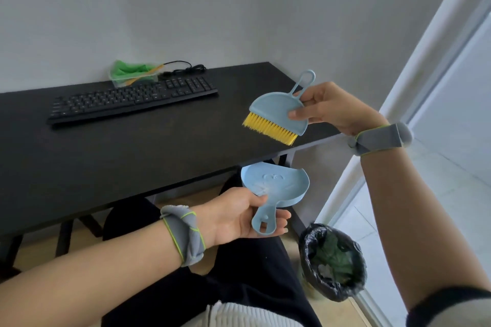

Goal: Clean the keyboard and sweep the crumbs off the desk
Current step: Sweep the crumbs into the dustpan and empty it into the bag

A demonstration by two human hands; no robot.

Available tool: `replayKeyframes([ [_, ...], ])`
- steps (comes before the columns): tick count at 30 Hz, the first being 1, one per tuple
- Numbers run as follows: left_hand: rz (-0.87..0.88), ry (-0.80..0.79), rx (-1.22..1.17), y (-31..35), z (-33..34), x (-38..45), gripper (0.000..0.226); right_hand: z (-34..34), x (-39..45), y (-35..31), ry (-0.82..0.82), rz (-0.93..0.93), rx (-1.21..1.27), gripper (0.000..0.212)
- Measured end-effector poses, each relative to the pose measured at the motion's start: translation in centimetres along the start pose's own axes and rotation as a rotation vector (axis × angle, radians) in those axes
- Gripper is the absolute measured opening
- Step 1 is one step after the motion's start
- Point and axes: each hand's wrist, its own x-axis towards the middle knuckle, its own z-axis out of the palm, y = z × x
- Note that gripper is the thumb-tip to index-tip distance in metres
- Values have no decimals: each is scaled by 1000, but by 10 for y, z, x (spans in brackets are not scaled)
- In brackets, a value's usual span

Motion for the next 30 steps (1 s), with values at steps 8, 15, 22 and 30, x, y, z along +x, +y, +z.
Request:
replayKeyframes([
  [8,-50,-92,65,9,37,38,30,-38,-26,37,172,68,8,28],
  [15,-137,-164,153,7,73,81,29,-66,-68,84,234,111,95,27],
  [22,-259,-208,224,-6,102,135,29,-75,-107,141,323,209,201,23],
  [30,-402,-227,335,-37,129,198,30,-69,-159,212,450,366,256,18],
])
